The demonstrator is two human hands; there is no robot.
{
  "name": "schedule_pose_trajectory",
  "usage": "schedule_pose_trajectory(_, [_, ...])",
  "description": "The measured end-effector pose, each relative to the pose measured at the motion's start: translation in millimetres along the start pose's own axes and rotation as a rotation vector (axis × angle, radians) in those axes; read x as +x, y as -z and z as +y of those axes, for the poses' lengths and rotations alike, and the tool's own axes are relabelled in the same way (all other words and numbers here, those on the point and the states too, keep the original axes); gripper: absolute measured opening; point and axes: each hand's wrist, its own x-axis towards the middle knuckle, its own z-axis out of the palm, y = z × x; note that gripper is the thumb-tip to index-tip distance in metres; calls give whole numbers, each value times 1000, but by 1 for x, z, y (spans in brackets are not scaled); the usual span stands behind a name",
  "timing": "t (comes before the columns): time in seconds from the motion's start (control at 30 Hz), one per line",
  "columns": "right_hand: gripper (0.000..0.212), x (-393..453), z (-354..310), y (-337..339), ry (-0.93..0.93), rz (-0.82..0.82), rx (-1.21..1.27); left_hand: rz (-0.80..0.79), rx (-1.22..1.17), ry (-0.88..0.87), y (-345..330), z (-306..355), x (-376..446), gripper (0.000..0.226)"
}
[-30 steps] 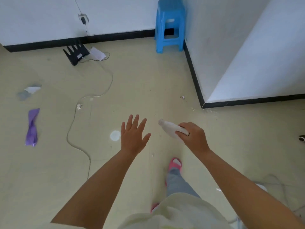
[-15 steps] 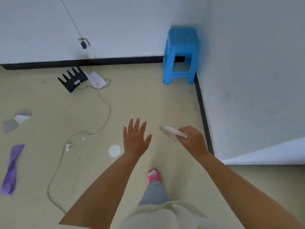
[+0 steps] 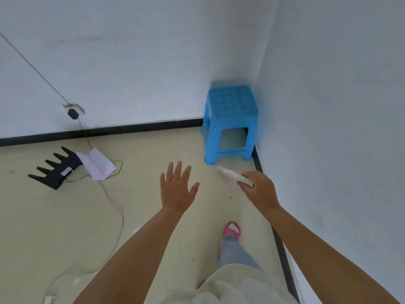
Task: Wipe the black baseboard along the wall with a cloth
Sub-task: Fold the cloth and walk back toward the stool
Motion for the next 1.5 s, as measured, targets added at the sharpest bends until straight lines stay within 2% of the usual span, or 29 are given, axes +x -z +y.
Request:
schedule_pose_trajectory(0.13, [11, 130, 35, -8, -24, 20, -7, 2, 8, 21, 1, 17, 128, 58])
schedule_pose_trajectory(0.43, [17, 391, 97, -33, -36, -115, -139, -74, -19, 35, 1, 41, 354, 57])
schedule_pose_trajectory(0.53, [22, 456, 118, -49, -2, -162, -176, -151, 24, 28, -12, 39, 416, 56])
schedule_pose_trajectory(0.67, [16, 519, 148, -77, 162, -109, -280, -282, 42, -44, -39, 40, 499, 56])
schedule_pose_trajectory(0.77, [25, 549, 178, -106, 156, -104, -351, -338, 19, -72, -67, 45, 550, 56])
schedule_pose_trajectory(0.93, [20, 571, 237, -167, 277, -72, -392, -375, -20, -39, -128, 54, 598, 54])
schedule_pose_trajectory(1.03, [22, 561, 278, -186, 362, -154, -438, -375, -31, -29, -159, 56, 609, 53])
schedule_pose_trajectory(1.13, [42, 542, 305, -189, 383, -278, -458, -383, -47, -23, -179, 64, 607, 52])
schedule_pose_trajectory(1.27, [50, 533, 311, -186, 350, -379, -452, -362, -66, -45, -198, 84, 604, 52])
schedule_pose_trajectory(1.5, [49, 529, 305, -187, 255, -409, -391, -386, -27, 0, -228, 95, 598, 52])
